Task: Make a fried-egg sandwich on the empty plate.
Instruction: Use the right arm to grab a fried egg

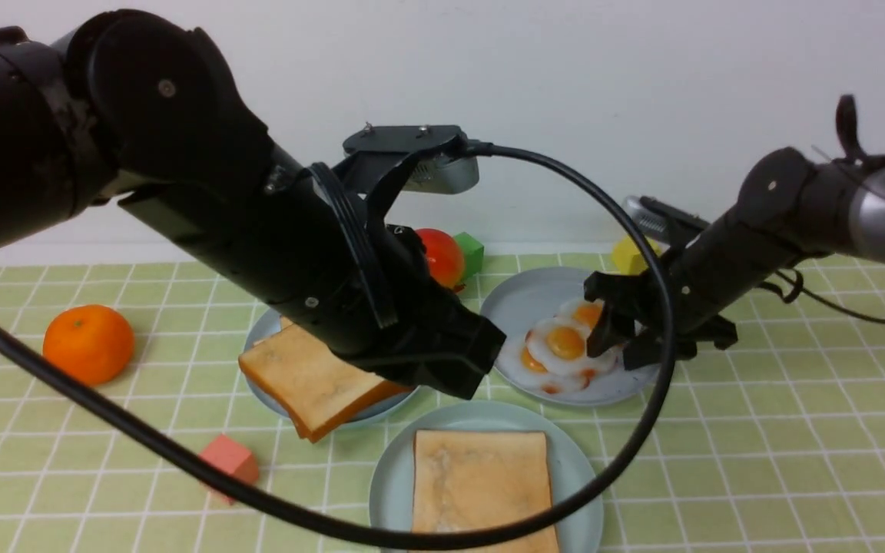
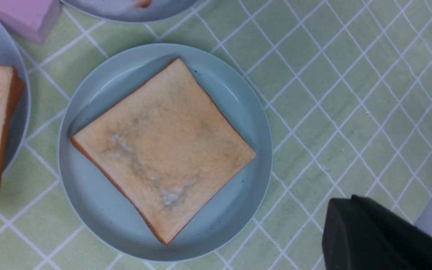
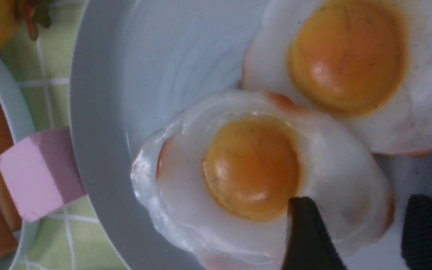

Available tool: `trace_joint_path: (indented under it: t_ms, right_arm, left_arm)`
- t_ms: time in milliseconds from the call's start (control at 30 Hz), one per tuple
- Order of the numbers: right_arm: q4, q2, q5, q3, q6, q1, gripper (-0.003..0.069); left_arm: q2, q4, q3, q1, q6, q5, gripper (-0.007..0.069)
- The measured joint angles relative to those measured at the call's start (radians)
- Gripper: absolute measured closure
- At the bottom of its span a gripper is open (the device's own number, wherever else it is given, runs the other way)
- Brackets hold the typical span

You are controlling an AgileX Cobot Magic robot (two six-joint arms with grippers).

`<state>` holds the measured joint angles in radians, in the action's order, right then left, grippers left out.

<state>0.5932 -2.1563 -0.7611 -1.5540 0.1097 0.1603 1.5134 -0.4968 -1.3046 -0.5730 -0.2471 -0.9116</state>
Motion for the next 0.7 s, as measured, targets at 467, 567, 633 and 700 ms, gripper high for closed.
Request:
trace_joint_path:
  t_ms: [467, 567, 633, 700]
  right_arm:
    - [0.019, -0.019, 0.02, -0.006, -0.06, 0.001, 0.0512]
    - [-0.004, -0.019, 0.02, -0.008, -0.098, -0.001, 0.0602]
    - [-0.017, -0.019, 0.017, -0.01, -0.116, -0.001, 0.0649]
    - [-0.025, -0.018, 0.016, -0.012, -0.12, -0.001, 0.066]
  left_arm:
    - [0.0, 0.014, 0.0, 0.0, 0.001, -0.014, 0.0638]
    - [0.0, 0.028, 0.0, 0.0, 0.009, -0.018, 0.0638]
    - [-0.003, 0.069, 0.0, 0.0, 0.043, -0.027, 0.0638]
    - [-0.014, 0.12, 0.0, 0.0, 0.081, -0.038, 0.0638]
